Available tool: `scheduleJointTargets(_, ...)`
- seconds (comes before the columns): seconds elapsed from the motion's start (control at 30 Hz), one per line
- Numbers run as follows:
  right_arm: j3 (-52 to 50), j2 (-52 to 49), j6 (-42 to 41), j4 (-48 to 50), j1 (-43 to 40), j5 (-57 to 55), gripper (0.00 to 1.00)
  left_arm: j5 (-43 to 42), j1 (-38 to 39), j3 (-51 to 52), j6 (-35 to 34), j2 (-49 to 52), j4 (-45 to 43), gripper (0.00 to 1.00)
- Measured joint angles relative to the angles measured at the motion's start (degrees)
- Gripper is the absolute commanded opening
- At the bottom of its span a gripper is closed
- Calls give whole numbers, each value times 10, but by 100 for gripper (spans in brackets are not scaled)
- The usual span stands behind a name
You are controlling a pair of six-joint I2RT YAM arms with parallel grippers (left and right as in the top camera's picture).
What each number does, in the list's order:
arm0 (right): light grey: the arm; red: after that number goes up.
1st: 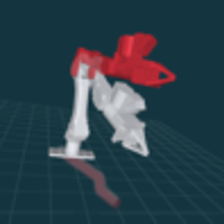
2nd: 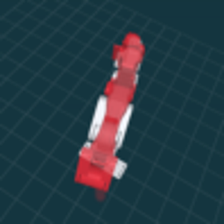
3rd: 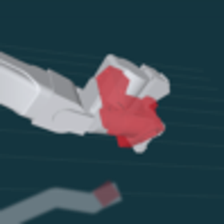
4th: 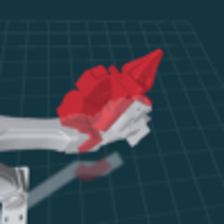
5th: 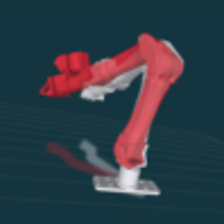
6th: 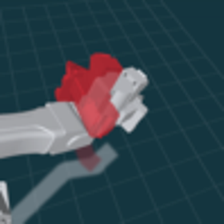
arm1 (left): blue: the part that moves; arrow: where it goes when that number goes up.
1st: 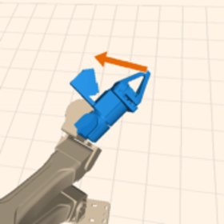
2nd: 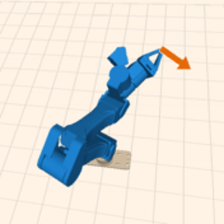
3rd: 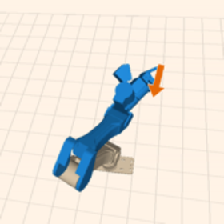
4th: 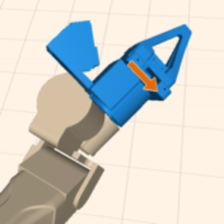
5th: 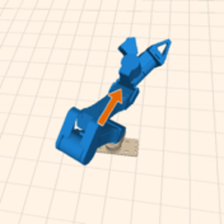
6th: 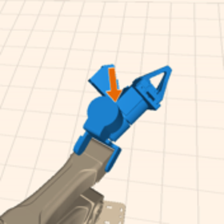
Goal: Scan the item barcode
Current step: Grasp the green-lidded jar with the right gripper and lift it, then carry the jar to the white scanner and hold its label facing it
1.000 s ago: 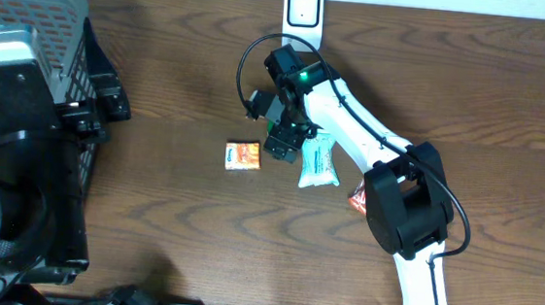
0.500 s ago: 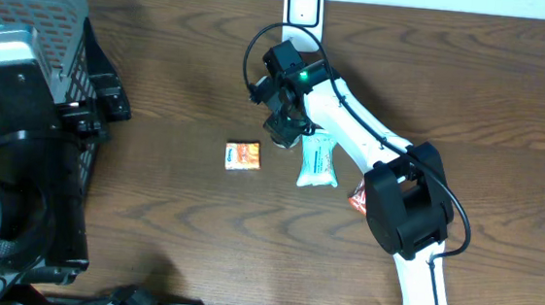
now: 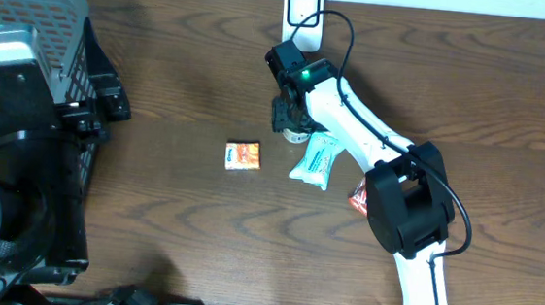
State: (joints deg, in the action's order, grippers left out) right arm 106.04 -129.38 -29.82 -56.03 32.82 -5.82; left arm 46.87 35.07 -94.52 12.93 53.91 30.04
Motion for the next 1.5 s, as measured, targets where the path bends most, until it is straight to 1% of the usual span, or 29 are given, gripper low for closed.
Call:
scheduleJointTargets(0.17,2,0,-51,-22,0,1,99,0,0,0,0,0,0,98)
scheduleJointTargets(0.27,21,0,-62,-64,-1,4,99,0,0,0,0,0,0,98)
scheduleJointTargets(0.37,63,10,-69,-110,-5,10,99,0,0,0,0,0,0,98)
scheduleJointTargets(0.43,76,24,-71,-118,-7,14,99,0,0,0,0,0,0,98)
scheduleJointTargets(0.6,93,76,-66,-111,-6,10,99,0,0,0,0,0,0,98)
scheduleJointTargets(0.73,97,81,-66,-100,-12,63,99,0,0,0,0,0,0,98)
scheduleJointTargets(0.87,96,79,-67,-100,-42,96,98,0,0,0,0,0,-1,98)
scheduleJointTargets(1.03,96,78,-64,-101,-82,105,98,0,0,0,0,-7,-2,98)
scheduleJointTargets(1.27,96,49,-39,-99,-66,108,97,0,0,1,0,-40,-2,98)
scheduleJointTargets(1.5,96,-16,-34,-89,-37,108,98,0,0,1,0,-65,-2,98)
